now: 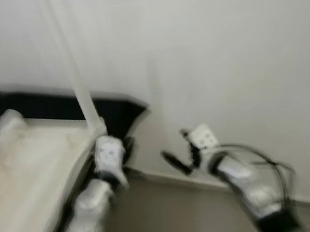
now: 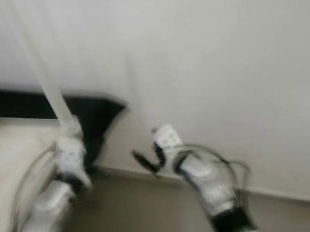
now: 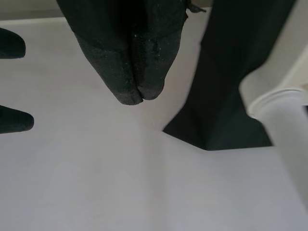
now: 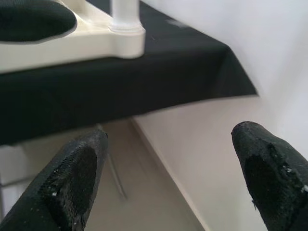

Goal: Building children table

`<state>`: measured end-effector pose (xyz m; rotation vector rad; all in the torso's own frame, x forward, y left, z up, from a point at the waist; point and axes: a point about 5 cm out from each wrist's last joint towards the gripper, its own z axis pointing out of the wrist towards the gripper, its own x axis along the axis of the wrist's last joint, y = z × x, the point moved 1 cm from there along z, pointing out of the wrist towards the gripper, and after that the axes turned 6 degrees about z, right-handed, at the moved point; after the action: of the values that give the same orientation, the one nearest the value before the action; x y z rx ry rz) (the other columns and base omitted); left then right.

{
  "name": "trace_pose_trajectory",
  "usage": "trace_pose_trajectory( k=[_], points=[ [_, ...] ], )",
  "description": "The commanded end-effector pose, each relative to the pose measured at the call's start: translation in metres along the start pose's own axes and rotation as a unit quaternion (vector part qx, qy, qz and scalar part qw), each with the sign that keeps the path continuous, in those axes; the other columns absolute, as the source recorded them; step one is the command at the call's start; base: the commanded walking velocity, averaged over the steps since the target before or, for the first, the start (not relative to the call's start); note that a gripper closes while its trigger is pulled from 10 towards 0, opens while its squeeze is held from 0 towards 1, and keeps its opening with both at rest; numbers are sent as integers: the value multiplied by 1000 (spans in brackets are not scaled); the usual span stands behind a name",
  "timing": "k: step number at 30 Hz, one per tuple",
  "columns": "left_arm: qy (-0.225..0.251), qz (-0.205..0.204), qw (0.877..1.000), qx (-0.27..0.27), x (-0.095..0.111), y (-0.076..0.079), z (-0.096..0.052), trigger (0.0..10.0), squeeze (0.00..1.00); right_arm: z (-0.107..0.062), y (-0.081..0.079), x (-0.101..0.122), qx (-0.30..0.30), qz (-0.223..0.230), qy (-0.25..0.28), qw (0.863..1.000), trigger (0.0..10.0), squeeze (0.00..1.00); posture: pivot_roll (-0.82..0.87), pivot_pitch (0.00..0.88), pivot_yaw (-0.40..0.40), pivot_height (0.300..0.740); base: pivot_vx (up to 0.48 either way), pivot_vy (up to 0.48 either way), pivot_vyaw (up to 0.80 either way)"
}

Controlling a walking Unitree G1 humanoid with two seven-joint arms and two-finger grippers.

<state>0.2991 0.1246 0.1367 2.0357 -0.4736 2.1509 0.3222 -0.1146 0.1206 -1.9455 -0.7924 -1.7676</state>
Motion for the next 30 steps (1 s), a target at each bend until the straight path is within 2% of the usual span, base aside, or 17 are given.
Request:
trace_pose_trajectory(
  k=[1,17,30],
  points=[
    [-6,5,1000,-3,-2,1,-1,10000,0,-2,2,-2,2,5,1,1000,10000,0,-103,86,10,740,0,0,800],
    [-10,4,1000,-12,-2,-1,0,10000,0,0,-2,1,33,16,12,999,10000,0,-86,93,26,740,0,0,800],
    [4,-7,998,-54,1,8,-2,10000,0,0,-2,1,49,20,13,999,10000,0,-91,100,19,740,0,0,800]
  ],
)
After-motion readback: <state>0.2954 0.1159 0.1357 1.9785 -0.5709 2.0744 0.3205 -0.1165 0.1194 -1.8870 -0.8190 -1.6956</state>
